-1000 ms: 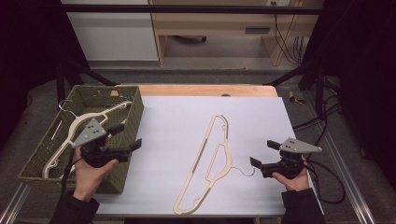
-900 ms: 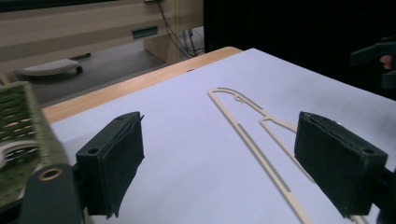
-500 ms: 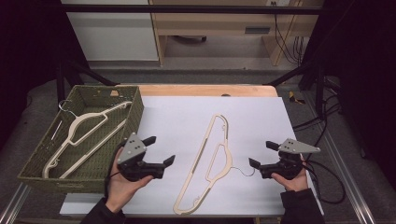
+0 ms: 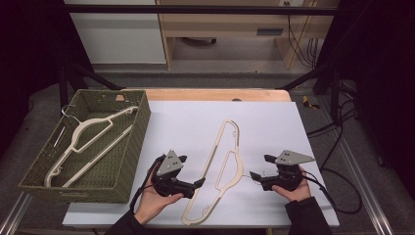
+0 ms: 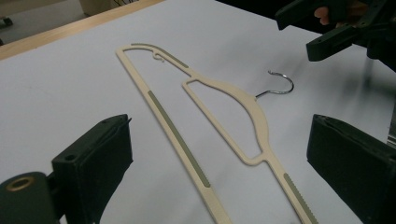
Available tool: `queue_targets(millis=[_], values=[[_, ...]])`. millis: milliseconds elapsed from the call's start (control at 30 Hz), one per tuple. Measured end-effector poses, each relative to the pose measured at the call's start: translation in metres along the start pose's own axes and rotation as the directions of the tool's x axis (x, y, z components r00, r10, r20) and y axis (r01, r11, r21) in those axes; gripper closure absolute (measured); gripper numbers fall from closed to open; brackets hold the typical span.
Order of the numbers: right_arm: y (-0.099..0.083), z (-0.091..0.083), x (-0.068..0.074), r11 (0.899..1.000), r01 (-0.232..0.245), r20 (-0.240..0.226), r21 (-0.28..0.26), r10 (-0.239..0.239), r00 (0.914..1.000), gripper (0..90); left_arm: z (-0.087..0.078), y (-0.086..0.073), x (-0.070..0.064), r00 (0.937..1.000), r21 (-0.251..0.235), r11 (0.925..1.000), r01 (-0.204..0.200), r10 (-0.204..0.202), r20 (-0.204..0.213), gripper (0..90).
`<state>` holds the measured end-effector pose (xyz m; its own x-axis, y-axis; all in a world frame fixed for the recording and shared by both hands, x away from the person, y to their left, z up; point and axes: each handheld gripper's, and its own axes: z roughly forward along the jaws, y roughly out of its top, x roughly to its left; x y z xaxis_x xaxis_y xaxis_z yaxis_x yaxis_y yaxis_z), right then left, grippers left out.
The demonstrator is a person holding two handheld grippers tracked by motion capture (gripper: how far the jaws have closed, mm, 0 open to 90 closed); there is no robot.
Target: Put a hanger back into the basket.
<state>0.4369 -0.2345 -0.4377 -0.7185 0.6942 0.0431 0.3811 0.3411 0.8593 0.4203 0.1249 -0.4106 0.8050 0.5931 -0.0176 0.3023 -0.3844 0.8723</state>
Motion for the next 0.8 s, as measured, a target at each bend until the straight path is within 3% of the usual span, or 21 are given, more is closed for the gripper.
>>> queue_targets(millis=[267,500,800], values=[[-0.01,0.025,0.002,0.994,0.052,0.003,0.091,-0.052,0.9986,33.2,0.013,-0.008,-0.003,0.9999,0.037,0.9993,-0.007,0.007,0.014,6.4],[-0.02,0.045,-0.002,0.981,0.076,-0.011,0.179,-0.075,0.9971,53.1,0.016,-0.011,-0.003,0.9997,0.036,0.9993,-0.006,0.005,0.024,7.3],[-0.022,0.05,-0.005,0.972,0.098,-0.056,0.215,-0.088,0.9945,73.3,0.018,-0.014,-0.002,0.9996,0.05,0.9987,-0.007,0.006,0.028,8.0]])
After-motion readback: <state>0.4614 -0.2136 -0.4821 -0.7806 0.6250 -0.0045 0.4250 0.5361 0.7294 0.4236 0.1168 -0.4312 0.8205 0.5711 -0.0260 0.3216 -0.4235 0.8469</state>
